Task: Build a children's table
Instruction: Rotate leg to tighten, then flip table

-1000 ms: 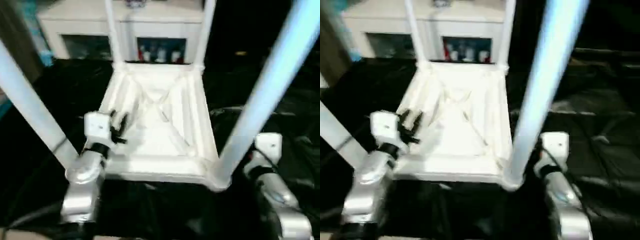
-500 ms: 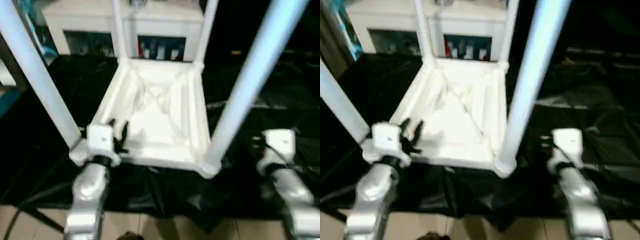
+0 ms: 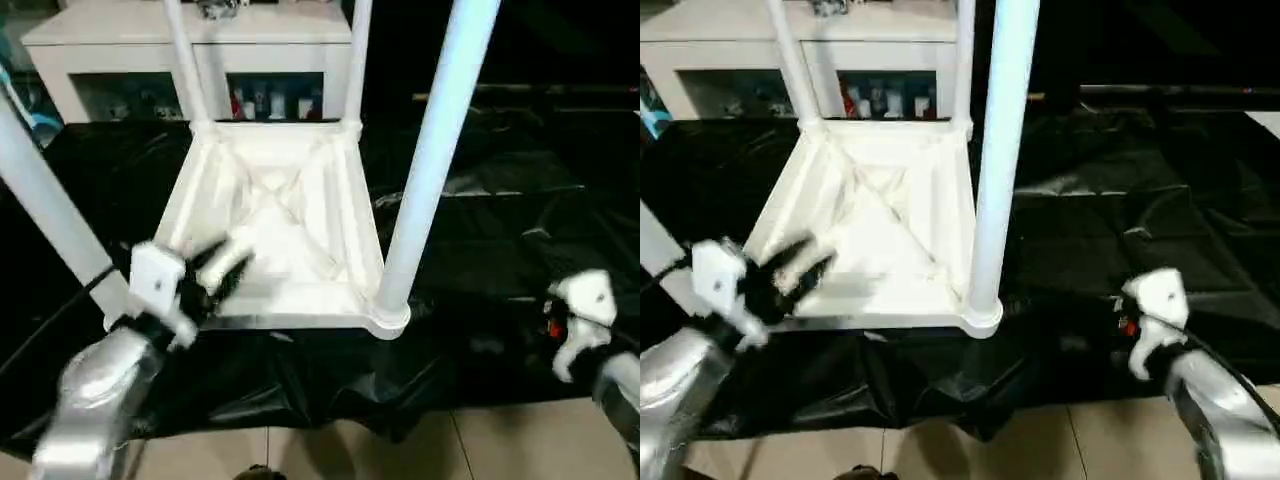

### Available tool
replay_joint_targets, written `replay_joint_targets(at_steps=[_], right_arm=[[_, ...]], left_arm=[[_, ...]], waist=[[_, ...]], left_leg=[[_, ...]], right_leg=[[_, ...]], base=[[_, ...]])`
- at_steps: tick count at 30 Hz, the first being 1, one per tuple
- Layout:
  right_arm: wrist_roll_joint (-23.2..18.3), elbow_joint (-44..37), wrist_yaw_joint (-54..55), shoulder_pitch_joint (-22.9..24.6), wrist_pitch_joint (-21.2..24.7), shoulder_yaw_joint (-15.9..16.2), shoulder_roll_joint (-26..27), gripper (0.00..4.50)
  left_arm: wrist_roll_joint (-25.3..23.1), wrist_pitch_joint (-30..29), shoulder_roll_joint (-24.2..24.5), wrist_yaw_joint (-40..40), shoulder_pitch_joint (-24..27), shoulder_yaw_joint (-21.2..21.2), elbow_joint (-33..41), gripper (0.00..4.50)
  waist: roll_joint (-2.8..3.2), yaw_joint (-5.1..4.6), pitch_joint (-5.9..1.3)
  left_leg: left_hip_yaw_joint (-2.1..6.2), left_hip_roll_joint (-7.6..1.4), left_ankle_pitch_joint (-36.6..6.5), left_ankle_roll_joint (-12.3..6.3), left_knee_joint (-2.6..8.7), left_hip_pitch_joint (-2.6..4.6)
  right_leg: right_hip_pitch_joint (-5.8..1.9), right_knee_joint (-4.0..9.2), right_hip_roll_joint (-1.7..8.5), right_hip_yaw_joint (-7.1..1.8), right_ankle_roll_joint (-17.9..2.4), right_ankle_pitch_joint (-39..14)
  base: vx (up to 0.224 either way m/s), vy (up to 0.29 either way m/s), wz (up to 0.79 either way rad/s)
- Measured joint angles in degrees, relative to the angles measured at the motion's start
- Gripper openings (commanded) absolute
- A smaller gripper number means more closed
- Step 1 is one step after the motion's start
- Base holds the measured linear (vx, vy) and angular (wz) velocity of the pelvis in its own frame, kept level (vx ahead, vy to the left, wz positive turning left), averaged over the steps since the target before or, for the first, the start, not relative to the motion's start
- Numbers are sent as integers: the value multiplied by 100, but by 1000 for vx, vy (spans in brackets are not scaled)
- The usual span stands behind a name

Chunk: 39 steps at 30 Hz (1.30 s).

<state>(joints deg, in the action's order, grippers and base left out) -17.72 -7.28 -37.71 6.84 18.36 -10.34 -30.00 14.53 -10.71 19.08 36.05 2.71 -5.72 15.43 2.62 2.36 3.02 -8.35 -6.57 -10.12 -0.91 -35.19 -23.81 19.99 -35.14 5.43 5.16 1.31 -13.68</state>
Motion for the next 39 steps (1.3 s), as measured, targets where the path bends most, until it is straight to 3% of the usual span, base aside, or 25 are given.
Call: replay_joint_targets(at_steps=[5,6,8,11,15,16,19,22,28,33,39], right_arm=[[-316,-340,-1058,338,93,369,-489,432],[-362,-404,-1260,391,150,479,-565,433],[-447,-509,-1489,475,195,637,-661,433],[-531,-593,-1764,498,320,802,-684,433],[-714,-687,-2014,500,435,886,-851,433],[-760,-750,-2052,489,490,904,-877,433],[-972,-947,-2246,442,726,1078,-886,450],[-1072,-985,-2274,342,885,1179,-774,450],[-904,-808,-2136,8,779,1524,-427,450],[-748,-335,-1545,-361,479,1525,253,450],[-683,-38,-1053,-447,309,1488,590,450]], left_arm=[[210,7,461,78,-211,-650,-136,198],[494,-188,612,206,-209,-817,-67,228],[1013,-617,899,553,120,-919,233,234],[1810,-1540,1210,1231,1032,-815,806,262],[2069,-1881,1231,1363,1588,-842,908,280],[2143,-1922,1231,1359,1630,-896,925,306],[2276,-1938,1246,1293,2035,-1307,1011,334],[2301,-1963,1259,1182,2254,-1759,1009,346],[2061,-1759,1351,886,2179,-2232,979,398],[1503,-1577,1464,121,1685,-2368,659,433],[1208,-1506,1451,-203,1596,-2423,553,448]], waist=[[36,114,-6],[39,135,-11],[49,152,-21],[54,124,-26],[23,211,-16],[10,260,-11],[-72,285,17],[-168,290,70],[-250,311,115],[-248,339,130],[-233,350,131]], left_leg=[[-34,-1,0,0,29,52],[-37,-1,0,-1,41,58],[-57,0,-5,-1,74,71],[-81,-2,-18,-8,98,78],[-89,-14,-17,-7,98,96],[-99,-14,-17,-6,97,115],[-121,-15,-23,4,100,182],[-122,-15,-24,6,100,180],[-127,-13,-25,8,98,179],[-127,-13,-25,8,98,181],[-128,-13,-25,8,98,184]], right_leg=[[-9,-1,-1,-36,-24,45],[-9,-1,-2,-39,-27,47],[-7,14,-3,-57,-27,46],[16,13,-9,-85,-33,30],[9,7,-18,-93,-32,27],[2,5,-19,-106,-26,24],[-12,3,-19,-140,42,-19],[-7,17,-19,-145,51,-25],[-7,57,-19,-154,51,-25],[-1,87,-19,-153,50,-25],[7,107,-18,-155,30,-12]], base=[[0,0,0],[0,0,0],[28,-7,-2],[37,-9,-4],[0,0,0],[0,0,0],[0,0,0],[0,0,0],[0,0,0],[0,0,0],[0,0,0]])
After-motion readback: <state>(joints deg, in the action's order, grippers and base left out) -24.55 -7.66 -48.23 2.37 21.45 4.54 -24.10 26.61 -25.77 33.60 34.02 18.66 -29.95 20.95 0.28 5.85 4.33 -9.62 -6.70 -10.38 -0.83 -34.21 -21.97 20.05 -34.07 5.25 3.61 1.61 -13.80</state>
